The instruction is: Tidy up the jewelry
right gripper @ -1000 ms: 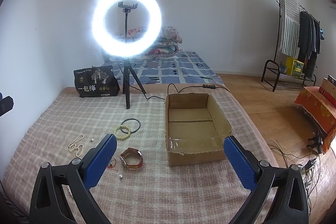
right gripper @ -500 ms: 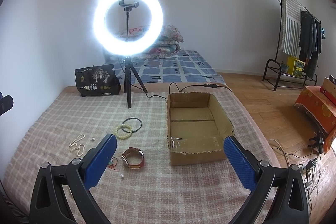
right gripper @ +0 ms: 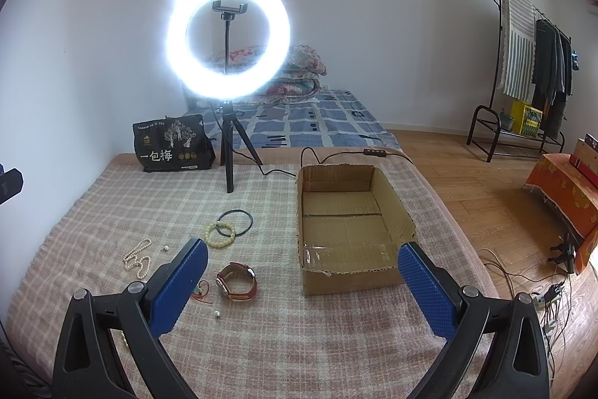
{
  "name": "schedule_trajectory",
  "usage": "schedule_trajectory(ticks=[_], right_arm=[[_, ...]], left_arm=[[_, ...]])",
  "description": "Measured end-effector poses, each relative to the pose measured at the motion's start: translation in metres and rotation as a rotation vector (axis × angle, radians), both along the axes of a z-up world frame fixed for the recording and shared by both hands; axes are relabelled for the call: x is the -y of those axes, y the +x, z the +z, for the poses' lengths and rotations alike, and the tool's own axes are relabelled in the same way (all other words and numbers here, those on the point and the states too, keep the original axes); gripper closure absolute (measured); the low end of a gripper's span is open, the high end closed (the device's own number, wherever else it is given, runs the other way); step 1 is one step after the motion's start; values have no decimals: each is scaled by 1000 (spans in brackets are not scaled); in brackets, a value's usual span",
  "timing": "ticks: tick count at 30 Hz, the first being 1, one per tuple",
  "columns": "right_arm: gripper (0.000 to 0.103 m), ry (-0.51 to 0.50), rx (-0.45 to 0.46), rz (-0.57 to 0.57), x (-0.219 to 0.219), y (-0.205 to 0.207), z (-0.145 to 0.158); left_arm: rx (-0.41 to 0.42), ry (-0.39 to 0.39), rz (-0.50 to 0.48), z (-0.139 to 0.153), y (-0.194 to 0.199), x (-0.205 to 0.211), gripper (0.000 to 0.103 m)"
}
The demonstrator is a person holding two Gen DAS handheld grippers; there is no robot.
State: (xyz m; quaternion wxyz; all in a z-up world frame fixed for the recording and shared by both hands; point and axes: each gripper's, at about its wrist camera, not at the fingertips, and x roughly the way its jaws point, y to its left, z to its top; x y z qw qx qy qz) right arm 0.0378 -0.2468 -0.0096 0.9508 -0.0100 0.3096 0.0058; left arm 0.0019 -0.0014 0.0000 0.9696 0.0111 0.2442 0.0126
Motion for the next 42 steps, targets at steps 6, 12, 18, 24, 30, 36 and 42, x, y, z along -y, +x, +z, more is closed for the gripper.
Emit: schedule_trajectory(ticks=[6, 12, 18, 24, 30, 36, 42], right_arm=[[0, 0, 0, 0, -1, 0, 0], [0, 1, -1, 0, -1, 0, 0], [0, 0, -3, 1, -2, 0, -3], [0, 2, -7, 6, -4, 0, -5], [0, 0, -14, 13, -6, 2, -7], [0, -11, -31, 19, -9, 6, -11], [0, -53, -11, 60, -22, 5, -14]], left_arm=[[0, 0, -1, 0, 0, 0, 0], [0, -1, 0, 0, 0, 0, 0], [-1, -2, 0, 0, 0, -1, 0], [-8, -3, 6, 2, 0, -5, 0], [-12, -2, 14, 1, 0, -12, 0], [-20, 1, 51, 1, 9, -28, 0], [-18, 12, 105, 1, 23, -53, 0]])
